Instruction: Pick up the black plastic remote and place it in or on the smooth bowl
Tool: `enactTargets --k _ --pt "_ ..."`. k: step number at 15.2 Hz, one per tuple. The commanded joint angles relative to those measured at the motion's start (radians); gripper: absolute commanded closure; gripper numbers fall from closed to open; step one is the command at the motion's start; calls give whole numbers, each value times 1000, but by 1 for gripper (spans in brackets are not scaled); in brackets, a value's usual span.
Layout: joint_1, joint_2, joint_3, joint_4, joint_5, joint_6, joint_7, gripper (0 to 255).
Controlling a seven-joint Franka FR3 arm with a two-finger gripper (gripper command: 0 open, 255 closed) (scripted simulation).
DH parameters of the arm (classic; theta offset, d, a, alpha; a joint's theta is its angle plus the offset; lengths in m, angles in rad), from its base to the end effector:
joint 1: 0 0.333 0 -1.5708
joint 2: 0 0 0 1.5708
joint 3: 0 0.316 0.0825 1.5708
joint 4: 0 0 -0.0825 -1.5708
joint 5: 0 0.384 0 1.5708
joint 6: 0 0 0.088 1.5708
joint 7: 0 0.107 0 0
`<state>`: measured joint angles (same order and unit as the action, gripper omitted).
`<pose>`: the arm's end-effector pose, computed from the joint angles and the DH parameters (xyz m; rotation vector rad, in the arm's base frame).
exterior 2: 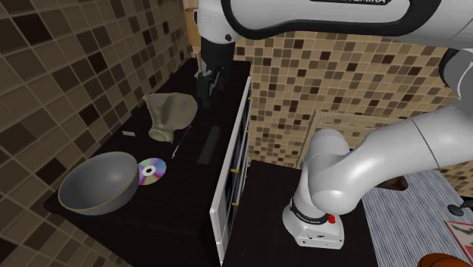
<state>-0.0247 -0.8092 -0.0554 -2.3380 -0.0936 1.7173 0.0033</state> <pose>0.3132 -0.0400 0.6203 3.0675 -0.0998 0.2862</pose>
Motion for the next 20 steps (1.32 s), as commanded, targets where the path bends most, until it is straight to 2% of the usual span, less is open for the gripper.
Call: enactTargets --k 1,9,16,20 --pt "0 0 0 0 0 0 0 0" --pt "-187 232 52 -54 162 119 585 0" --pt "-301 383 59 -156 337 276 1038 0" --pt "-295 401 66 -196 348 334 1034 0"
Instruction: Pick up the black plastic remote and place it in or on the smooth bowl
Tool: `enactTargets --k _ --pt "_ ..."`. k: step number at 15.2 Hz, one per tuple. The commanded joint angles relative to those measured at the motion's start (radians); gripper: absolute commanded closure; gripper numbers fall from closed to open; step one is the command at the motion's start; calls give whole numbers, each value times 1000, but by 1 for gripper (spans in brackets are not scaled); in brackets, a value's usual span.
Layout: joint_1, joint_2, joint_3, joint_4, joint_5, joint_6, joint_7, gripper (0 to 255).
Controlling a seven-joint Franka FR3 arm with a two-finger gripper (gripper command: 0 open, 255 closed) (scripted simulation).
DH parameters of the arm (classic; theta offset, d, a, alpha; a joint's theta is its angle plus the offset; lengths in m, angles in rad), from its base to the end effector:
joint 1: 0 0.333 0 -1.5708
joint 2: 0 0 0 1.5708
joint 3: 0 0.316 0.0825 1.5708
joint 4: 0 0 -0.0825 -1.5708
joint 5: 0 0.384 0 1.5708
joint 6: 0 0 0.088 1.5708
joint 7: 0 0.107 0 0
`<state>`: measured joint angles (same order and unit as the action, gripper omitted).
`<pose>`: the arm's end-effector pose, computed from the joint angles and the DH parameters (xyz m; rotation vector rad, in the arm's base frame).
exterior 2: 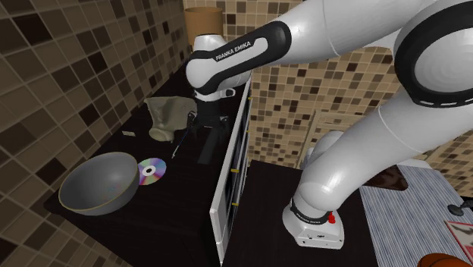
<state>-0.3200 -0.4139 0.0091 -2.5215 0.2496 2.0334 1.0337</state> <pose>0.3864 -0.1095 0.4182 -2.1990 1.9791 0.2153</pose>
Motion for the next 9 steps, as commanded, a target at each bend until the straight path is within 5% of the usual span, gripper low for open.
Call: enactTargets --k 1,9 --pt "3 11 4 -22 8 33 2 0" --pt "8 26 9 -45 16 71 -1 0"
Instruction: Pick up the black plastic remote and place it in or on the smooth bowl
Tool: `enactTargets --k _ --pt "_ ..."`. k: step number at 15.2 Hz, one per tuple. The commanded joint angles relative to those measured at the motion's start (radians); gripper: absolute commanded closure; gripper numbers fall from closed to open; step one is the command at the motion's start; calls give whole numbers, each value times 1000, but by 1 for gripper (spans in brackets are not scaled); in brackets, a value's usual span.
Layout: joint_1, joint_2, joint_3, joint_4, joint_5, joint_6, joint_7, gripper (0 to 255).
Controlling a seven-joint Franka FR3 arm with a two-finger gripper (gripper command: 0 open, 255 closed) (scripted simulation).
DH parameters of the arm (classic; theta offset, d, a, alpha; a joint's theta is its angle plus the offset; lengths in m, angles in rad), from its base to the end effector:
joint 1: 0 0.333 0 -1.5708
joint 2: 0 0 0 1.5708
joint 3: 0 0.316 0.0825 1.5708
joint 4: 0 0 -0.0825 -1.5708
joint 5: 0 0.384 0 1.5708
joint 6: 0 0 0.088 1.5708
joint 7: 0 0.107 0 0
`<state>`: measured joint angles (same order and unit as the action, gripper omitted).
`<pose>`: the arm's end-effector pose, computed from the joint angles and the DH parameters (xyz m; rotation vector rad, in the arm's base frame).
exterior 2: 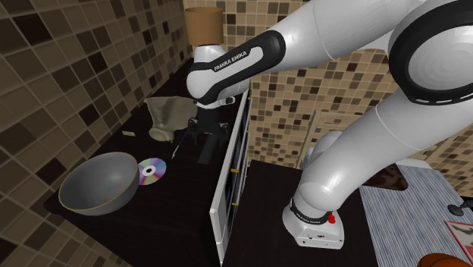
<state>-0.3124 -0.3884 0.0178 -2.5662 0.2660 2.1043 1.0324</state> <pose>0.3864 -0.1043 0.3935 -2.1911 1.9863 0.2166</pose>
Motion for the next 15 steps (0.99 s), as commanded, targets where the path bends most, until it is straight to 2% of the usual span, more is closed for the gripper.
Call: enactTargets --k 1,3,4,13,15 --pt "0 0 0 0 0 0 0 0" --pt "0 0 0 0 0 0 0 0" --pt "0 0 0 0 0 0 0 255" --pt "0 0 0 0 0 0 0 255" --pt "-1 -14 -1 16 -5 -29 7 255"
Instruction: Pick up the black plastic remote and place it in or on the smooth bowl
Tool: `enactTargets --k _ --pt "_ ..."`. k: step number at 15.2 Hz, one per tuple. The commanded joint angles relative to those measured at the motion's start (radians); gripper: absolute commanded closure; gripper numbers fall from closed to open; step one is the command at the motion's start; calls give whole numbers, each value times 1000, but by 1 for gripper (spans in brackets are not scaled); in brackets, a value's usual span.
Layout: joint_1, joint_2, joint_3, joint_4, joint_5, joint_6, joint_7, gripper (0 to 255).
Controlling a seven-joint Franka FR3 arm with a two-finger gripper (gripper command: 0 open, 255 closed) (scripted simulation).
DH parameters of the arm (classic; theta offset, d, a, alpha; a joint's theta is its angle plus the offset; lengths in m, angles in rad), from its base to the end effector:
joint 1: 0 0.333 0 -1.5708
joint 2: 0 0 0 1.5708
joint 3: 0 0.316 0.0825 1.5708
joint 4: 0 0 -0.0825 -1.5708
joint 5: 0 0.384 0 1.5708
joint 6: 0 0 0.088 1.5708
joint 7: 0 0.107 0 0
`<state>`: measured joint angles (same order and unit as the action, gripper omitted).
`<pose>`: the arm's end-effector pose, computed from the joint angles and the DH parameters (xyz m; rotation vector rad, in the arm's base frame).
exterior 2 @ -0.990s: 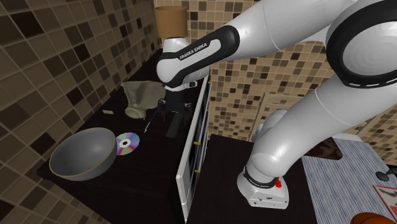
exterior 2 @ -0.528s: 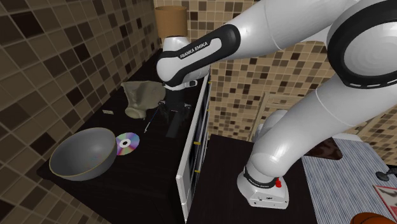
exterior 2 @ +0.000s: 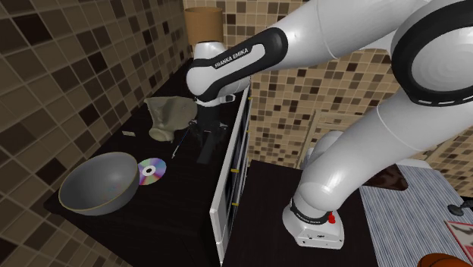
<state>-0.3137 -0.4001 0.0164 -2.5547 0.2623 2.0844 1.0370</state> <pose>0.3862 -0.1049 0.4018 -2.1900 1.9861 0.2124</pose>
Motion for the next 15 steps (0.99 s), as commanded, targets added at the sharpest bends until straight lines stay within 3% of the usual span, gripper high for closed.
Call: enactTargets --k 1,15 --pt "-1 -9 0 13 -3 -24 6 255" --pt "-7 -71 -5 153 -26 -223 49 255"
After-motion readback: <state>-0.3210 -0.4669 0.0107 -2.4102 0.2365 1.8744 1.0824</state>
